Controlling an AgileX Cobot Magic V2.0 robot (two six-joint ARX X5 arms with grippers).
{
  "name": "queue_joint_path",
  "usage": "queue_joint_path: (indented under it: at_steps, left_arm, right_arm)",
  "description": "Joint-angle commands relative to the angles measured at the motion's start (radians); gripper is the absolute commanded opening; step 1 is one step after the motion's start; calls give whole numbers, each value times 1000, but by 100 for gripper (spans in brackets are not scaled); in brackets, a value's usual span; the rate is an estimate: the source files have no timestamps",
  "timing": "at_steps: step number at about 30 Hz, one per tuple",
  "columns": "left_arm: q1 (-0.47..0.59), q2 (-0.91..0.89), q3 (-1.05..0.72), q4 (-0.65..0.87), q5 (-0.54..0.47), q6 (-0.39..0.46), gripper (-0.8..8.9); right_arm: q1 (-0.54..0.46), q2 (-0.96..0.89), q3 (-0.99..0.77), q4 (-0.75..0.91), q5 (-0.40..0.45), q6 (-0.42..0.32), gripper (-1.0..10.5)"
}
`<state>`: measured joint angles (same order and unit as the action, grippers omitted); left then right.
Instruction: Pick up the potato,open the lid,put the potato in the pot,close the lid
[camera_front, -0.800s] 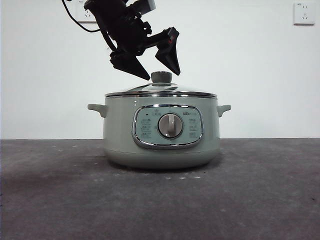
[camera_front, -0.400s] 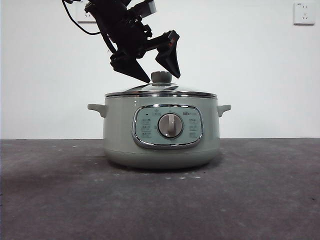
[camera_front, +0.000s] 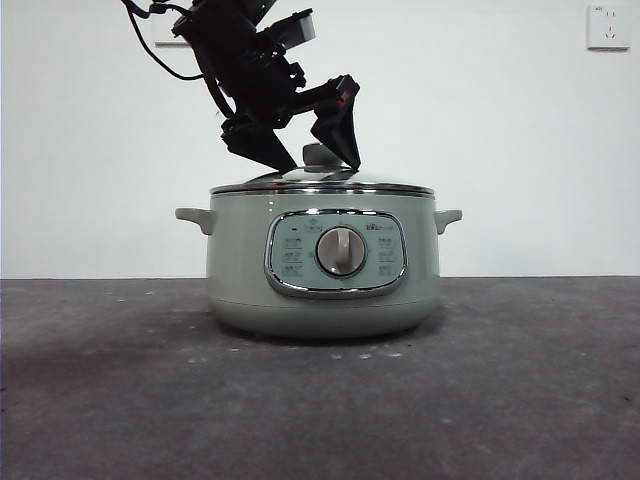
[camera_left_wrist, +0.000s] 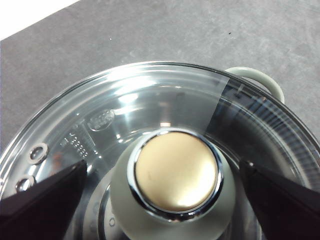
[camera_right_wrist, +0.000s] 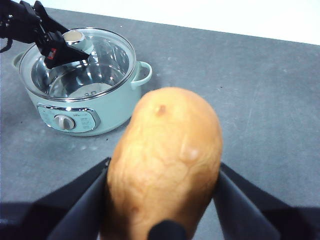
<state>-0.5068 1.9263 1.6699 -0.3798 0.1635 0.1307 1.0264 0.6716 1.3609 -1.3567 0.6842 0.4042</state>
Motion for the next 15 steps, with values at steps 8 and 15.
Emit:
queue_joint_path:
  at_steps: [8, 15]
  left_arm:
    - [-1, 13, 1, -5, 0, 1, 31]
    - [-1, 11, 1, -8, 1, 1, -9]
  right_arm:
    - [0, -2, 0, -21, 5, 12, -11]
    - [0, -2, 0, -21, 5, 13, -11]
